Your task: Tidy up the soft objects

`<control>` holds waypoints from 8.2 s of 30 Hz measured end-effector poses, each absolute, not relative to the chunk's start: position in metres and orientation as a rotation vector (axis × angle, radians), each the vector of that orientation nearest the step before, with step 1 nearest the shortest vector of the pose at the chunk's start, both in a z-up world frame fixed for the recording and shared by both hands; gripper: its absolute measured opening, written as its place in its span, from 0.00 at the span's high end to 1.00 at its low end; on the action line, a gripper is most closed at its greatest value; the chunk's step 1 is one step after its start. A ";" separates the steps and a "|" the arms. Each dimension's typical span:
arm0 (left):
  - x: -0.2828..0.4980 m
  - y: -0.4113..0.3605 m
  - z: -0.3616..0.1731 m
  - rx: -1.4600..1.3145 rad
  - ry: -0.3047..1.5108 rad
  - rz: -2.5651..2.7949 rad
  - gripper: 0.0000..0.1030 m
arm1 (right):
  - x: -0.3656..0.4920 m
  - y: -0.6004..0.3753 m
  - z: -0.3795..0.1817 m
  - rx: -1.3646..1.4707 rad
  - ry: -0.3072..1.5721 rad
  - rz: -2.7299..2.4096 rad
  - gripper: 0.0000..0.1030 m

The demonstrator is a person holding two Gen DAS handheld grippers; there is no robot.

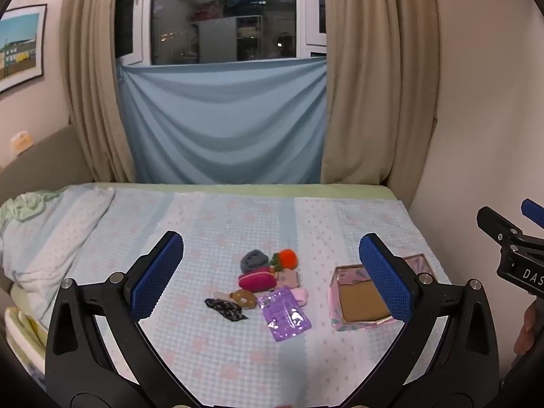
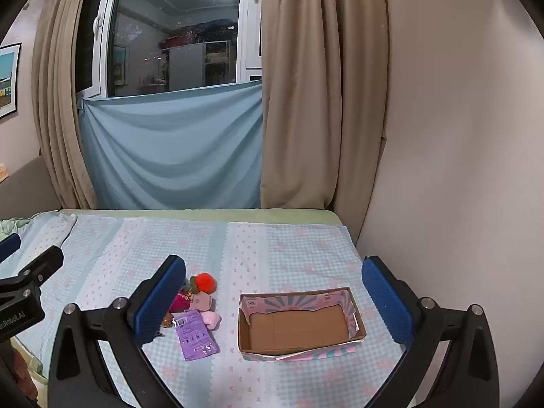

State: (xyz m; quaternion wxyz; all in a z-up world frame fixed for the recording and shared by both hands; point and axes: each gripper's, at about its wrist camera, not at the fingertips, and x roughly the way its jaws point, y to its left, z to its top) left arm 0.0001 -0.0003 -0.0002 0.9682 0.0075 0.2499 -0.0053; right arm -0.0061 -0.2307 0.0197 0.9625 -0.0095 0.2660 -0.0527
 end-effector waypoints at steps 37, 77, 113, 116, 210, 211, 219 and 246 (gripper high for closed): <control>0.001 -0.005 0.000 -0.013 0.519 -0.006 0.00 | -0.001 -0.231 0.013 -0.023 0.527 -0.061 0.00; 0.001 -0.006 -0.001 -0.016 0.518 -0.004 0.00 | -0.005 -0.233 0.013 -0.014 0.518 -0.061 0.00; 0.045 0.038 -0.085 -0.162 0.746 0.262 0.00 | 0.072 -0.202 -0.071 -0.081 0.699 0.205 0.00; 0.053 0.052 -0.115 -0.213 0.788 0.304 0.00 | 0.086 -0.189 -0.096 -0.099 0.728 0.241 0.00; 0.138 -0.026 -0.171 -0.171 0.857 0.124 0.57 | 0.103 -0.252 -0.119 -0.017 0.819 0.195 0.85; 0.137 -0.040 -0.163 -0.161 0.854 0.104 0.57 | 0.099 -0.265 -0.114 -0.014 0.817 0.175 0.85; 0.148 -0.145 -0.145 -0.073 0.881 -0.086 0.57 | 0.098 -0.349 -0.111 0.063 0.867 0.028 0.85; 0.247 -0.291 -0.377 0.289 1.321 -0.349 0.57 | 0.209 -0.440 -0.347 0.419 1.382 -0.025 0.85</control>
